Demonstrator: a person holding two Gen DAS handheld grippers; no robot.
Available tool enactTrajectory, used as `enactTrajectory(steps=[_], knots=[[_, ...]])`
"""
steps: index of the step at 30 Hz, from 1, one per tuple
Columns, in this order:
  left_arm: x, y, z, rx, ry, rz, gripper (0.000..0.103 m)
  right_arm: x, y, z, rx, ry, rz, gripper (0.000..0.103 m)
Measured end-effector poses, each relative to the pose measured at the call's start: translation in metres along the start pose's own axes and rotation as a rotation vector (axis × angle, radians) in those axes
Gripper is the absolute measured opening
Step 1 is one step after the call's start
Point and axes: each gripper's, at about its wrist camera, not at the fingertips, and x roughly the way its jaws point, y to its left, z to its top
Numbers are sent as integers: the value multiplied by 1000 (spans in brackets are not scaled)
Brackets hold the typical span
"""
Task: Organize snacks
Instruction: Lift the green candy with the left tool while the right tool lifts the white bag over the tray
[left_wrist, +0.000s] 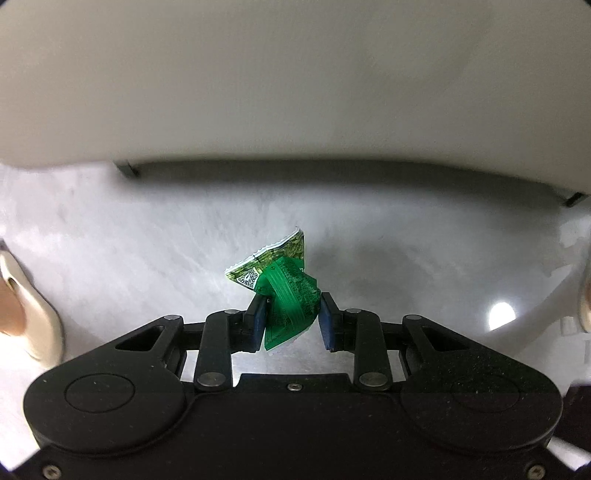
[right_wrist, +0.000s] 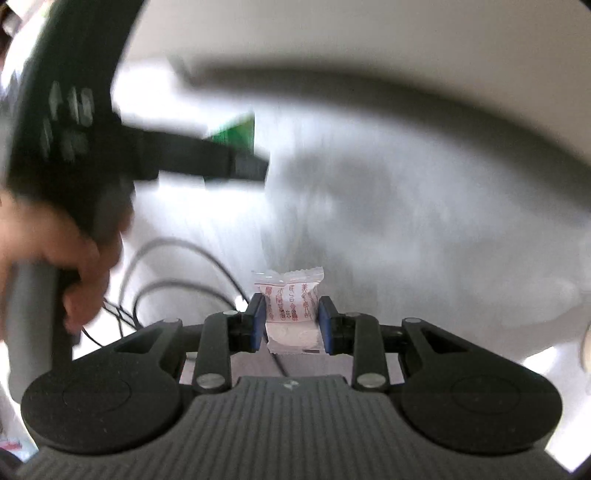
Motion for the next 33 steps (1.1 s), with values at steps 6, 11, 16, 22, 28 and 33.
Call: enactTrajectory(steps=[6,11,16,22,28,33], knots=[[-82,-6,-2,20,-126,21,28,-89,10,-5,0,-270,-3,34],[-155,-4,5,-13,-269,29,28,-161,26,-16,-78,-485,-9,34],[-211,-5,7,12,-390,32,28,-210,28,-24,-117,-613,-20,34],[-251,-8,5,27,-463,7,27,-237,27,-33,-110,-705,-40,34],[-280,-14,13,43,-522,-22,27,-258,25,-27,-109,-767,-65,34],[-294,-21,26,68,-558,-33,27,-268,18,-18,-79,-802,-60,34]])
